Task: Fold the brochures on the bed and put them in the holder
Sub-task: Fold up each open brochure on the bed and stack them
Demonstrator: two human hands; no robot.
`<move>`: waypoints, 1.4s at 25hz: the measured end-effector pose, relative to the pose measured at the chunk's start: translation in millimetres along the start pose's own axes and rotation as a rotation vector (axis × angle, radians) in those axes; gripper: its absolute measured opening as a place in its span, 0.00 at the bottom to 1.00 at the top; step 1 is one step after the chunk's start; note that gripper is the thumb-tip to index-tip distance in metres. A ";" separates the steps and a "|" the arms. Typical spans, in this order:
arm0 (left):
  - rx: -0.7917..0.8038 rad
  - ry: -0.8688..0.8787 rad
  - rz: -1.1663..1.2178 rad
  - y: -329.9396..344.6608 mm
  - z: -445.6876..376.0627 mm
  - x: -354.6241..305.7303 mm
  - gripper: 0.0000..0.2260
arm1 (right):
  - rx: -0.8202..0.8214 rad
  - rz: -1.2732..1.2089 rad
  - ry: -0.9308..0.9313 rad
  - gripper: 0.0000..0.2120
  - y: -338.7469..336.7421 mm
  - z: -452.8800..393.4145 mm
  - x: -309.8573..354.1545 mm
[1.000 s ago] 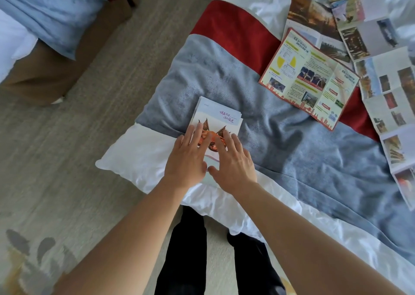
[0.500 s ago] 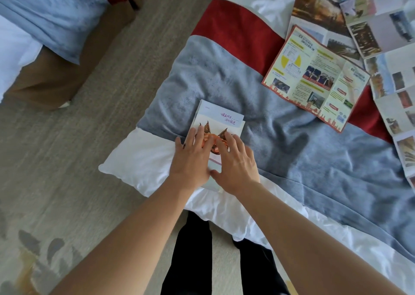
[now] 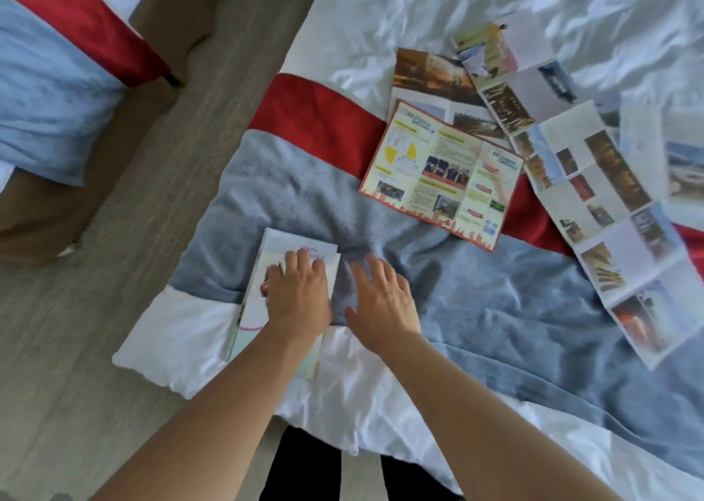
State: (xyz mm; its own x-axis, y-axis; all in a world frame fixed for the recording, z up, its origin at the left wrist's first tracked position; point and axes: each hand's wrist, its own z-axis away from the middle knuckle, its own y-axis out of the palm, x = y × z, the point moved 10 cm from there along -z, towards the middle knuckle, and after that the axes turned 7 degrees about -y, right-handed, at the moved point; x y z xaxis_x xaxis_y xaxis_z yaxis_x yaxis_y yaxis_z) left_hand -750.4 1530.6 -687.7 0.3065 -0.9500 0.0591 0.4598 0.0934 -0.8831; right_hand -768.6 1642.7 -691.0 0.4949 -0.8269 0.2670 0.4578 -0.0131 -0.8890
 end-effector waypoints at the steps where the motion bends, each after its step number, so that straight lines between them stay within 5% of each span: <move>1: -0.008 0.015 0.041 -8.6 -7.2 -15.5 0.19 | -0.011 -0.002 0.033 0.34 -9.1 2.9 -23.7; 10: -0.033 -0.010 0.327 -57.5 -87.1 -104.1 0.27 | -0.047 -0.083 0.282 0.35 -58.2 8.5 -196.9; 18: 0.064 -0.201 0.468 -51.0 -149.4 -104.0 0.31 | -0.069 -0.270 0.415 0.35 -61.2 -18.8 -243.0; 21: -0.039 -0.249 0.612 -60.0 -155.3 -101.0 0.27 | -0.065 -0.317 0.435 0.31 -56.7 -22.7 -248.5; 24: -0.248 -0.165 0.804 -88.0 -152.4 -104.3 0.15 | -0.090 -0.348 0.433 0.30 -59.7 -23.3 -250.4; 29: -0.301 0.063 0.920 -113.0 -137.9 -143.9 0.11 | -0.058 -0.407 0.469 0.35 -54.6 -20.7 -253.2; 35: 0.053 0.101 0.752 -65.9 -137.6 -195.7 0.21 | -0.162 -0.574 0.497 0.31 -56.9 -18.3 -259.9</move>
State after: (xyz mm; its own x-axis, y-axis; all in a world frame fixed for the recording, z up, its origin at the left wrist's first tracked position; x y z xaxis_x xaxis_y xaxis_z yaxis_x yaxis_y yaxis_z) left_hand -955.4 1669.4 -705.1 0.4763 -0.6476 -0.5948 0.1973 0.7379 -0.6454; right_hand -936.8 1848.1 -716.6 -0.1940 -0.8205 0.5377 0.4100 -0.5658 -0.7154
